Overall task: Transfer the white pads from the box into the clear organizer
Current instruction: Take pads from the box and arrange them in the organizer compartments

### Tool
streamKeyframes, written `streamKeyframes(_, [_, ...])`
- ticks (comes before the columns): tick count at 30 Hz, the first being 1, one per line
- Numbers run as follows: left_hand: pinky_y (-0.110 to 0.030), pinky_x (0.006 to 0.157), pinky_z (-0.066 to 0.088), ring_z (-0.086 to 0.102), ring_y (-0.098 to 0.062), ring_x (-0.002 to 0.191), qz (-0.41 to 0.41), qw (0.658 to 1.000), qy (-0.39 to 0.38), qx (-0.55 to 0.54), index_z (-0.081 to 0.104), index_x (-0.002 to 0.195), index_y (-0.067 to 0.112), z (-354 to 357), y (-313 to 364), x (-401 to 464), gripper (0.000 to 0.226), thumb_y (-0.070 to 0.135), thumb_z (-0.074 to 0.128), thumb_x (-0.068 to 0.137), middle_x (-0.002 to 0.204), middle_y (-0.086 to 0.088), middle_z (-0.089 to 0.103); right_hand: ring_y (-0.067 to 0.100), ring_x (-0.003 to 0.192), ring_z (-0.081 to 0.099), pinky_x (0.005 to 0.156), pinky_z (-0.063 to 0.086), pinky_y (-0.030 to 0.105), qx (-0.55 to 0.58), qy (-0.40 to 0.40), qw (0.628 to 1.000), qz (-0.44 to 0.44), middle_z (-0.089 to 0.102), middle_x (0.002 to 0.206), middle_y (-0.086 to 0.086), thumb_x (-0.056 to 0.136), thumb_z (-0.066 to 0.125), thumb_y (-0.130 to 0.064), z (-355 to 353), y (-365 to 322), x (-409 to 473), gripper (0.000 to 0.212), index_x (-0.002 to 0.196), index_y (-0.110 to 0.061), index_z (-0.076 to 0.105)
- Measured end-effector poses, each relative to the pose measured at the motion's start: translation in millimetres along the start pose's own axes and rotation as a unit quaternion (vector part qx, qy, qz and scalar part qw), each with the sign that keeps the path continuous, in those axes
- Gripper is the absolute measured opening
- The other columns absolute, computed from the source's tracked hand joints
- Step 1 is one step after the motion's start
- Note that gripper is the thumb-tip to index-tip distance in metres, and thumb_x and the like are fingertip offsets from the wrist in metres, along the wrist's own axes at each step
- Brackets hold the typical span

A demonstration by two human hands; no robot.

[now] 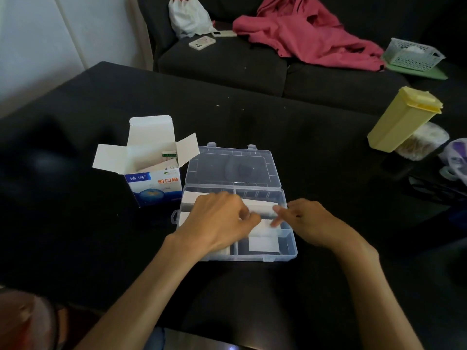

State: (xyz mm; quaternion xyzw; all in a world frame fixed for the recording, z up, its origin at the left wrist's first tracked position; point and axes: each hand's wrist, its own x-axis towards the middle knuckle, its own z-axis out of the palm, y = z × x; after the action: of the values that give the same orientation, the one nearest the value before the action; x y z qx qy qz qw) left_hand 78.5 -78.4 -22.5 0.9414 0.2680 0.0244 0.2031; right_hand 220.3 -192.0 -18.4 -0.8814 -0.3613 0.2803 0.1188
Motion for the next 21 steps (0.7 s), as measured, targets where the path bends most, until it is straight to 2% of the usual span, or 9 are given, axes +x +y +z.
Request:
streamKeyframes(2, [-0.017, 0.069, 0.045, 0.061, -0.006, 0.075, -0.022, 0.996, 0.075, -0.036, 0.071, 0.095, 0.029, -9, -1, 1, 0.023, 0.044, 0.054, 0.09, 0.093, 0.011, 0.069, 0.005, 0.064, 0.049, 0.064, 0.043, 0.023, 0.015, 0.066, 0.997, -0.041, 0.052, 0.071, -0.005, 0.095, 0.038, -0.047, -8, -4, 1, 0.037, 0.089, -0.026, 0.067])
streamKeyframes(3, [-0.019, 0.072, 0.045, 0.061, -0.005, 0.081, -0.031, 0.993, 0.109, -0.036, 0.069, 0.098, 0.03, -13, -4, 2, 0.02, 0.043, 0.056, 0.089, 0.098, 0.013, 0.068, 0.008, 0.077, 0.052, 0.073, 0.046, 0.027, -0.004, 0.097, 0.993, -0.067, 0.056, 0.081, -0.003, 0.094, 0.041, -0.046, -12, -6, 4, 0.032, 0.094, -0.026, 0.066])
streamKeyframes(4, [-0.021, 0.075, 0.046, 0.06, -0.005, 0.089, -0.04, 0.991, 0.125, -0.026, 0.068, 0.102, 0.031, -15, -9, 3, 0.02, 0.042, 0.058, 0.088, 0.103, 0.013, 0.067, 0.014, 0.101, 0.051, 0.088, 0.044, 0.034, -0.036, 0.105, 0.99, -0.083, 0.057, 0.103, 0.0, 0.094, 0.044, -0.042, -14, -10, 9, 0.026, 0.101, -0.029, 0.065])
streamKeyframes(5, [-0.023, 0.077, 0.046, 0.058, -0.006, 0.097, -0.048, 0.991, 0.127, -0.011, 0.067, 0.106, 0.032, -15, -13, 4, 0.021, 0.04, 0.059, 0.089, 0.108, 0.012, 0.065, 0.021, 0.125, 0.038, 0.102, 0.034, 0.042, -0.074, 0.096, 0.988, -0.092, 0.048, 0.128, 0.003, 0.094, 0.047, -0.038, -14, -15, 13, 0.021, 0.107, -0.033, 0.063])
streamKeyframes(7, [-0.025, 0.083, 0.045, 0.053, -0.009, 0.107, -0.061, 0.992, 0.107, 0.015, 0.065, 0.112, 0.034, -11, -21, 4, 0.023, 0.036, 0.058, 0.09, 0.114, 0.01, 0.062, 0.027, 0.143, 0.003, 0.114, 0.009, 0.05, -0.146, 0.067, 0.982, -0.103, 0.016, 0.154, -0.001, 0.094, 0.049, -0.028, -7, -26, 22, 0.025, 0.115, -0.04, 0.059])
streamKeyframes(8, [-0.026, 0.086, 0.044, 0.051, -0.009, 0.109, -0.065, 0.992, 0.103, 0.023, 0.065, 0.113, 0.035, -12, -26, 6, 0.023, 0.034, 0.057, 0.091, 0.115, 0.009, 0.06, 0.027, 0.144, -0.006, 0.114, 0.001, 0.051, -0.163, 0.063, 0.978, -0.111, 0.007, 0.157, -0.003, 0.094, 0.05, -0.024, -3, -35, 30, 0.028, 0.114, -0.041, 0.059])
streamKeyframes(10, [-0.026, 0.086, 0.042, 0.048, -0.01, 0.108, -0.057, 0.994, 0.089, 0.019, 0.065, 0.113, 0.037, -8, -26, 6, 0.023, 0.032, 0.056, 0.092, 0.113, 0.009, 0.058, 0.026, 0.144, -0.011, 0.114, -0.004, 0.051, -0.17, 0.066, 0.978, -0.102, 0.003, 0.157, -0.003, 0.093, 0.05, -0.016, 5, -39, 35, 0.034, 0.113, -0.041, 0.061])
streamKeyframes(17, [-0.027, 0.089, 0.042, 0.046, -0.011, 0.108, -0.052, 0.994, 0.094, 0.013, 0.064, 0.116, 0.036, -8, -32, 9, 0.027, 0.028, 0.054, 0.093, 0.115, 0.009, 0.056, 0.024, 0.144, -0.013, 0.115, -0.007, 0.052, -0.14, 0.043, 0.985, -0.089, 0.004, 0.158, -0.003, 0.091, 0.044, -0.004, 12, -43, 41, 0.048, 0.114, -0.043, 0.06])
streamKeyframes(21, [-0.027, 0.096, 0.034, 0.039, -0.009, 0.114, 0.005, 0.993, 0.114, 0.041, 0.06, 0.122, 0.035, -5, -23, 9, 0.031, 0.037, 0.044, 0.096, 0.124, 0.011, 0.05, 0.024, 0.144, -0.007, 0.116, -0.001, 0.052, -0.111, 0.039, 0.988, -0.102, 0.009, 0.157, -0.002, 0.091, 0.044, -0.003, 5, -39, 36, 0.048, 0.115, -0.042, 0.06])
